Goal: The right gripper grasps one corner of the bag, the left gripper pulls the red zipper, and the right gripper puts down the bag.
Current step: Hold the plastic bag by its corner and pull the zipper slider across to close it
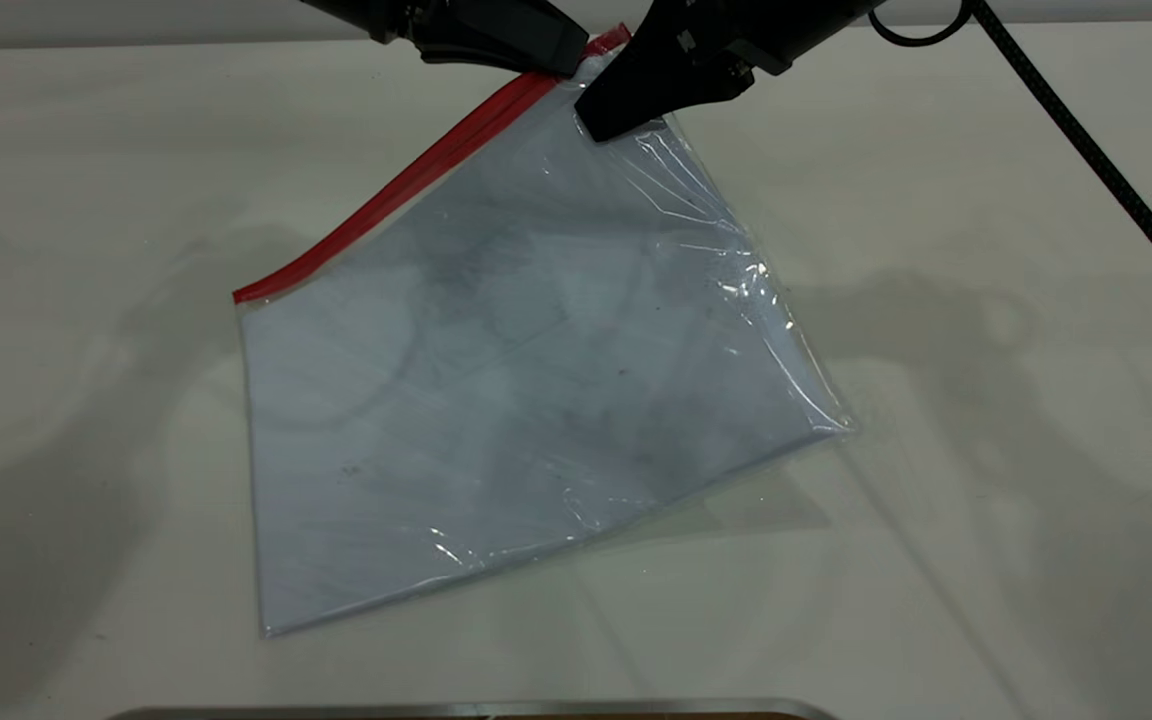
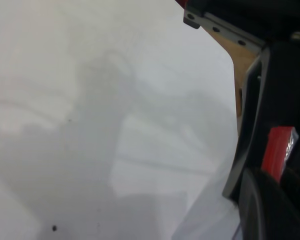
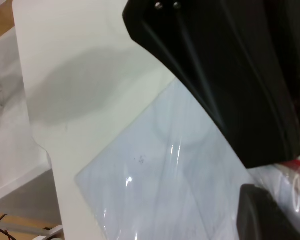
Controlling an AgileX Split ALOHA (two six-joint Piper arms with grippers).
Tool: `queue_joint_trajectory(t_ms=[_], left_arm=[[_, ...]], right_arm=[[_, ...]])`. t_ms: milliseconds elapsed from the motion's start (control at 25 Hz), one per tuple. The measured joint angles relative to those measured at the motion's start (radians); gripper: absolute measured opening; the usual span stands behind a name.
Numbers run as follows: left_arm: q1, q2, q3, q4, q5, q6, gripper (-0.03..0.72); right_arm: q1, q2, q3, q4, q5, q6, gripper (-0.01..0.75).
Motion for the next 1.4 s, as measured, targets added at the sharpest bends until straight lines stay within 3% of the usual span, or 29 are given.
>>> queue_joint_trajectory(t_ms=[320, 680, 1120, 1240, 1400], left_arm=[[0.001, -0.015, -0.003, 0.015, -0.004, -0.001, 0.076], [0.03, 0.001, 0.001, 0.09, -0.049, 0.005, 0.074], [0.033, 0.004, 0.001, 0.03, -0.048, 0.032, 0.083], [0.033, 0.004, -0.012, -0.015, -0.048, 0.032, 0.118], [0.033, 0.004, -0.035, -0.034, -0.043, 0.023, 0.224]], right_arm=[[-0.002, -0.033, 0.001, -0.02, -0.01, -0.011, 0.034], [-0.062, -0.053, 0.002, -0.026, -0.027, -0.011, 0.034], [-0.066, -0.059, 0.002, -0.024, -0.014, -0.011, 0.034], [-0.066, -0.059, 0.002, -0.024, -0.01, -0.011, 0.034], [-0.066, -0.046, 0.001, -0.02, -0.007, -0.011, 0.034]])
